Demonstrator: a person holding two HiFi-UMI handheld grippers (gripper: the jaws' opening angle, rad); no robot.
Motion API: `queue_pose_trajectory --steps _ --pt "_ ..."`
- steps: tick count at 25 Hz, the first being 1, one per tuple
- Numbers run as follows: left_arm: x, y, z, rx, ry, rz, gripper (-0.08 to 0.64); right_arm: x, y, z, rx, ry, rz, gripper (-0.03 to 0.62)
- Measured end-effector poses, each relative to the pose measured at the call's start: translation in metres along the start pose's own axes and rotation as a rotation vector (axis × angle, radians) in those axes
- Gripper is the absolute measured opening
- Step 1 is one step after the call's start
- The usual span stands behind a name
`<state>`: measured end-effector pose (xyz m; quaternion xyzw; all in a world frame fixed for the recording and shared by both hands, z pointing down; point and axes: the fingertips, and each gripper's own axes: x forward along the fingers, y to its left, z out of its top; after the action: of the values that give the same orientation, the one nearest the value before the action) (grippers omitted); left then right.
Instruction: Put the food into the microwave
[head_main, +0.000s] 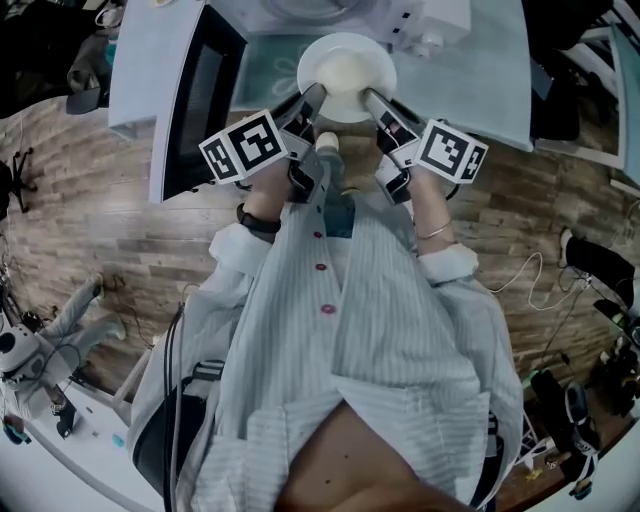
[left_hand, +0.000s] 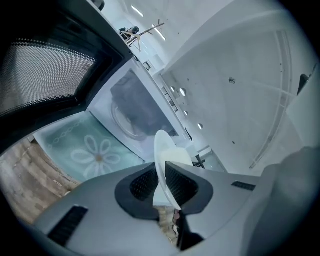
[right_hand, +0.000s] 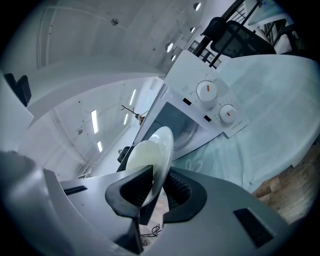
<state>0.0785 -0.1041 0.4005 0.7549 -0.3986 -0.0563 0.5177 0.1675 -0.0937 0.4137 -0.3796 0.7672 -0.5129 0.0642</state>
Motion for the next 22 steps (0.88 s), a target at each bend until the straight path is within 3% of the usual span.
queue_pose_trajectory --steps 11,22 --pt "0.02 0.018 0.039 -0.005 -0.02 0.021 0.034 0.044 -0.005 0.026 -0.008 0.034 0.006 0.067" --pt "0.044 0.048 0.053 -0.008 -0.001 0.059 0.043 0.076 -0.027 0.036 -0.036 0.077 -0.05 0.075"
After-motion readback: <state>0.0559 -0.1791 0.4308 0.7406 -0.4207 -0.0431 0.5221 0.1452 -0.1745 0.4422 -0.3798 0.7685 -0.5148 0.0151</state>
